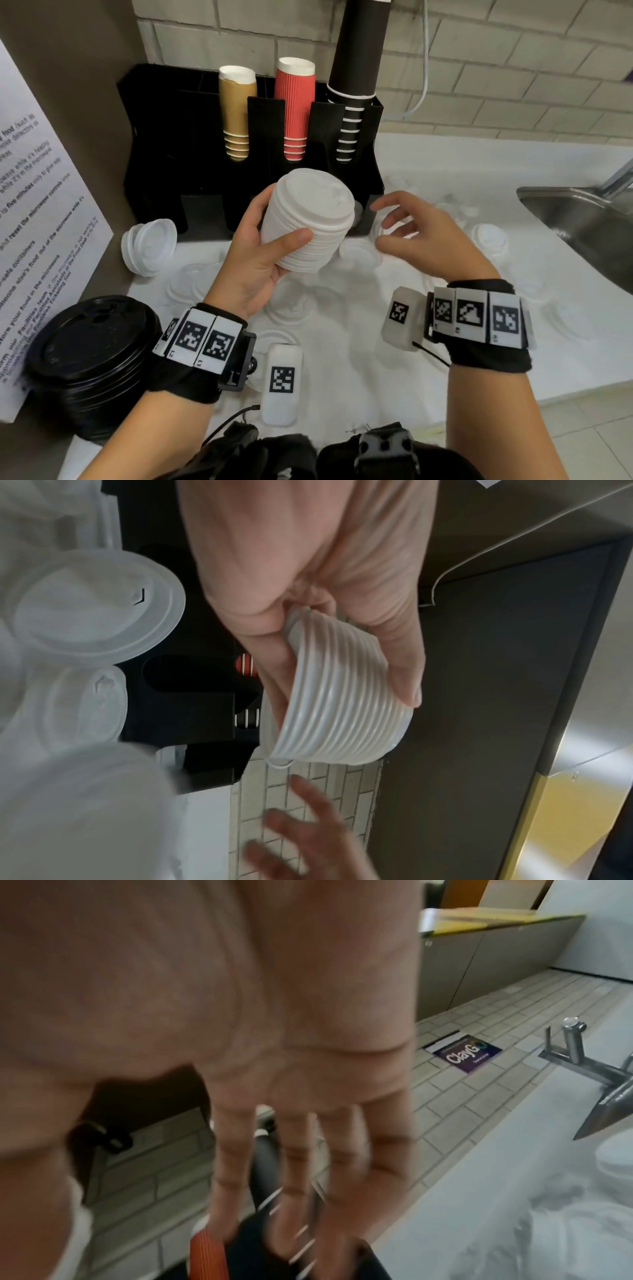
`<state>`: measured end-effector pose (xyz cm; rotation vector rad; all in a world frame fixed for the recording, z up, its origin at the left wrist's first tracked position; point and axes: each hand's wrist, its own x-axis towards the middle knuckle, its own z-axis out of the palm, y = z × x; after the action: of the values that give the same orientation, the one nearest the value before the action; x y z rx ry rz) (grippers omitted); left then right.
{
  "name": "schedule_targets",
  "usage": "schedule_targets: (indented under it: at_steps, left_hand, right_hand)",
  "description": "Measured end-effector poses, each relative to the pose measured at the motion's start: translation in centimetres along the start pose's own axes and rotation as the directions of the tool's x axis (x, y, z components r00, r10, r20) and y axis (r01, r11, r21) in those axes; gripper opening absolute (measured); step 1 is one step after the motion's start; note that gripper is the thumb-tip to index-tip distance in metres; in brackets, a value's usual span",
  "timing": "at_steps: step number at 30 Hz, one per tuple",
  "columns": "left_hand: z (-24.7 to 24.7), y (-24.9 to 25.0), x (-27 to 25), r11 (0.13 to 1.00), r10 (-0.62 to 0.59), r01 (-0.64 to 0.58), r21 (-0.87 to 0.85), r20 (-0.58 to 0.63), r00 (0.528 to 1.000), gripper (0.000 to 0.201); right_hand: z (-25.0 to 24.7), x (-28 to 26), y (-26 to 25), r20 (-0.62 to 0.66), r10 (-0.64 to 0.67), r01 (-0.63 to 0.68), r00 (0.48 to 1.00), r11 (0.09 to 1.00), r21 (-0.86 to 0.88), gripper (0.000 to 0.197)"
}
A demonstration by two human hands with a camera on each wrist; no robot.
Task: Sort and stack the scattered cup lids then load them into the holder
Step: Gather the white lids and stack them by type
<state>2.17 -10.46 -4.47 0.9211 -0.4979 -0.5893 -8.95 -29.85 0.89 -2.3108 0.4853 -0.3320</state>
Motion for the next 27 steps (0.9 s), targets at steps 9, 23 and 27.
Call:
schedule_targets:
  at_steps: [9, 23, 27]
  left_hand:
    - [-0.9, -0.1, 0.2, 0.998, 0.061, -0.060, 0.010, -0.100, 0.993, 0.063]
    - [-0.6, 0.4, -0.3, 0.997, 0.080, -0.080, 0.011, -0.114, 0.990, 0.072]
    - [-0.6, 1.0, -0.3, 0.996, 0.084, -0.087, -0.022, -0.095, 0.992, 0.098]
  right_hand:
    - [5.5, 0.1, 1.2, 0.420, 0.155, 0.004, 0.894, 0.935, -0.354, 0.064]
    - [10.6, -0.4, -1.1, 0.626, -0.002, 0.268, 0.779, 0.905, -0.331, 0.078]
    - [7.9, 0.7, 0.0, 0.473, -0.042, 0.157, 0.880, 0.966, -0.207, 0.077]
